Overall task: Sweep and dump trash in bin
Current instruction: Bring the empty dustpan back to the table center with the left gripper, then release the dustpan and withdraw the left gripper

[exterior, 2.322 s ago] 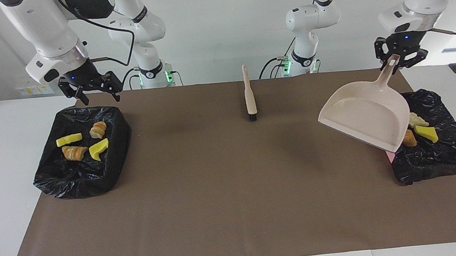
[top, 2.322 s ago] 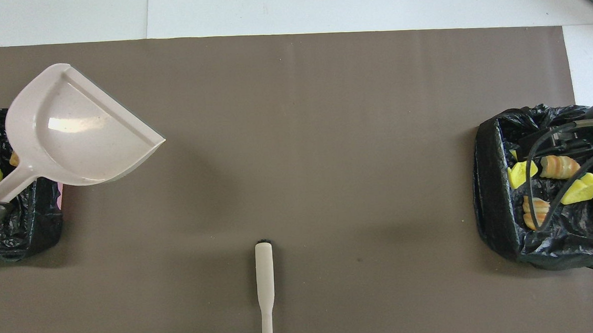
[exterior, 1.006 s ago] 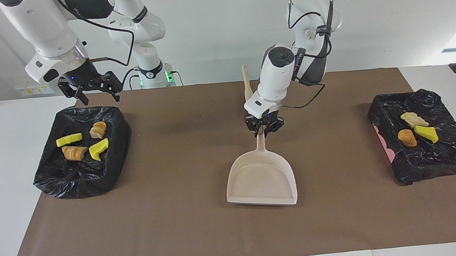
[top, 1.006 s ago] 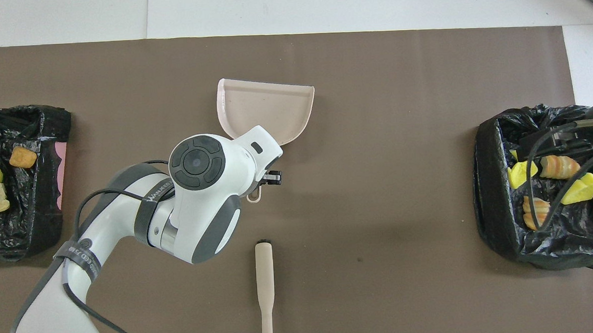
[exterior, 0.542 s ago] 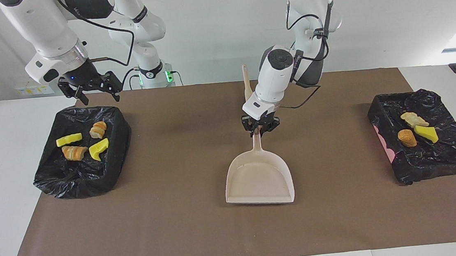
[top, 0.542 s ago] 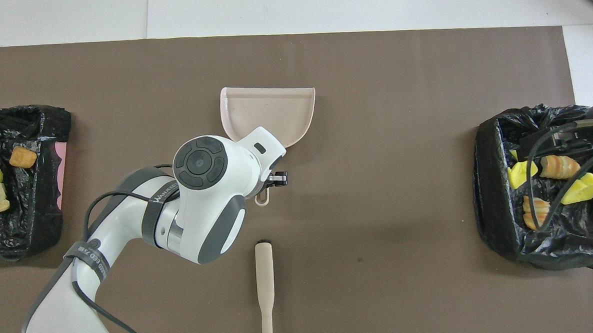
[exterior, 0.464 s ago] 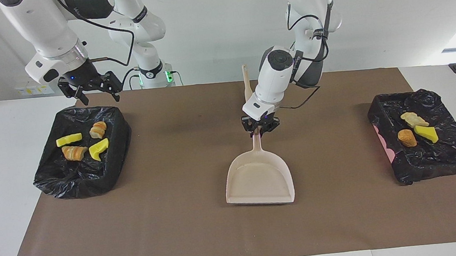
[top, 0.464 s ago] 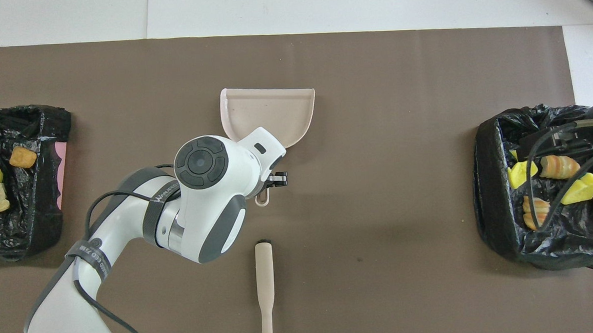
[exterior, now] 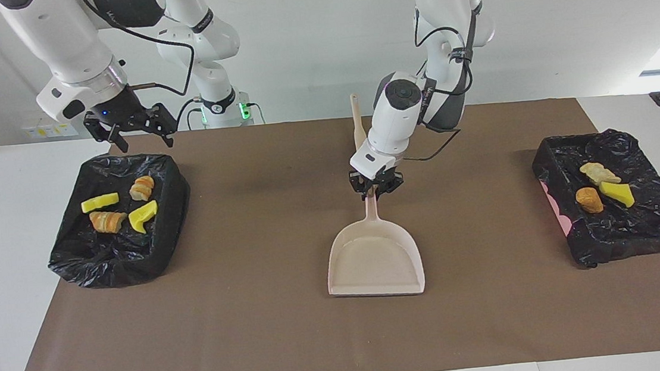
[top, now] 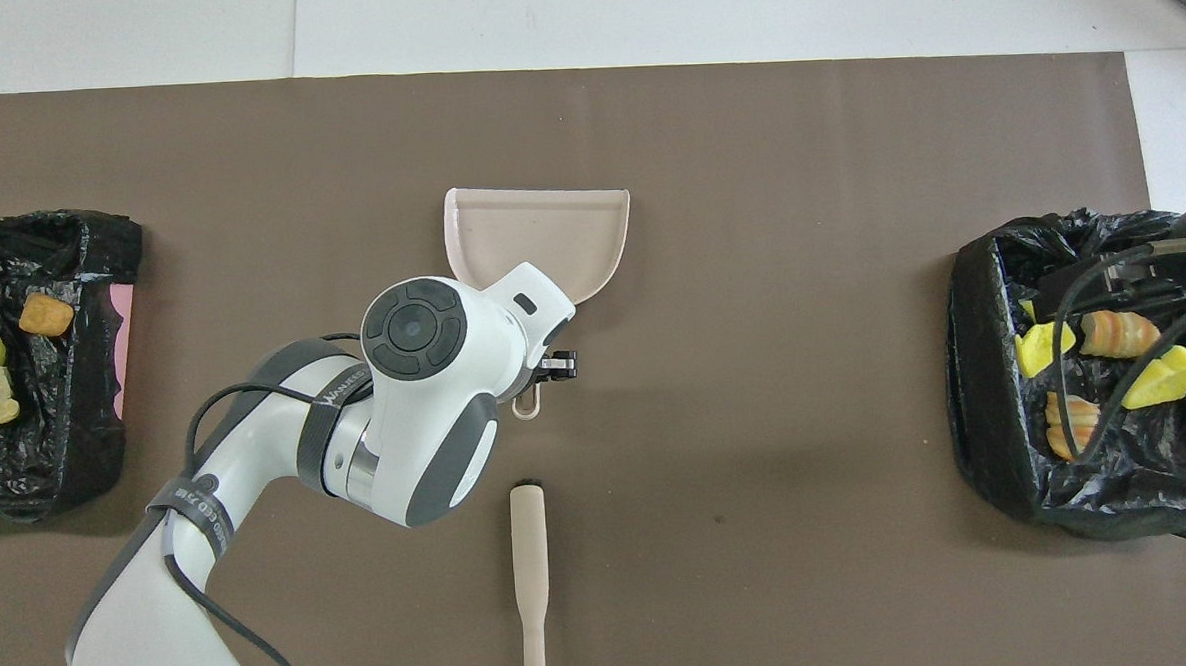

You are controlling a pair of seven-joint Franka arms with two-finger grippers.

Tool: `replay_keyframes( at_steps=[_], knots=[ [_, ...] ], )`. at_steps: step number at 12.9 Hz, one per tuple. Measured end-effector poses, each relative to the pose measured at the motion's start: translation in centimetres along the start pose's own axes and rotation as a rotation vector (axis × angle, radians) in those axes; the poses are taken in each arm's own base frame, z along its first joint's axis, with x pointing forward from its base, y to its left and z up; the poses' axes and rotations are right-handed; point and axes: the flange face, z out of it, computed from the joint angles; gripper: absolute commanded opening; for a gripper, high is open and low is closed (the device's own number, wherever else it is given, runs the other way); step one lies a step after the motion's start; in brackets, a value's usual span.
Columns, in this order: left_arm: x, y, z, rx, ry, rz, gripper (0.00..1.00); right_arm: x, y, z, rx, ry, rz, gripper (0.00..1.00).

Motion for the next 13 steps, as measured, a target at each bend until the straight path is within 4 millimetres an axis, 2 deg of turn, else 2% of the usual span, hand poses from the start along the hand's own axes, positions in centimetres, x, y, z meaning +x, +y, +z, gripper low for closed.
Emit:
replay_keyframes(
  at_steps=[2, 3, 4, 7, 8, 9, 11, 13],
  knots=[
    [-0.4, 0.1, 0.4, 0.004, -0.008, 0.001, 0.06, 0.0, 0.0, 0.0, 0.0, 0.0, 0.0, 1.0],
    [-0.4, 0.1, 0.5, 0.005, -0.01, -0.001, 0.18, 0.0, 0.0, 0.0, 0.0, 0.0, 0.0, 1.0],
    [-0.5, 0.0, 0.6, 0.005, -0.01, -0.003, 0.39, 0.0, 0.0, 0.0, 0.0, 0.0, 0.0, 1.0],
    [-0.3, 0.0, 0.5, -0.002, 0.005, -0.025, 0.73, 0.0, 0.0, 0.0, 0.0, 0.0, 0.0, 1.0],
    [-0.3, 0.0, 0.5, -0.004, 0.008, -0.034, 0.91, 0.0, 0.0, 0.0, 0.0, 0.0, 0.0, 1.0],
    [-0.3, 0.0, 0.5, -0.004, 0.008, -0.044, 1.0, 0.0, 0.0, 0.0, 0.0, 0.0, 0.0, 1.0],
    [-0.2, -0.2, 0.5, -0.002, 0.007, -0.063, 1.0, 0.0, 0.0, 0.0, 0.0, 0.0, 0.0, 1.0],
    [0.3, -1.2, 0.2, 0.002, 0.01, -0.091, 1.0, 0.0, 0.0, 0.0, 0.0, 0.0, 0.0, 1.0]
  ],
)
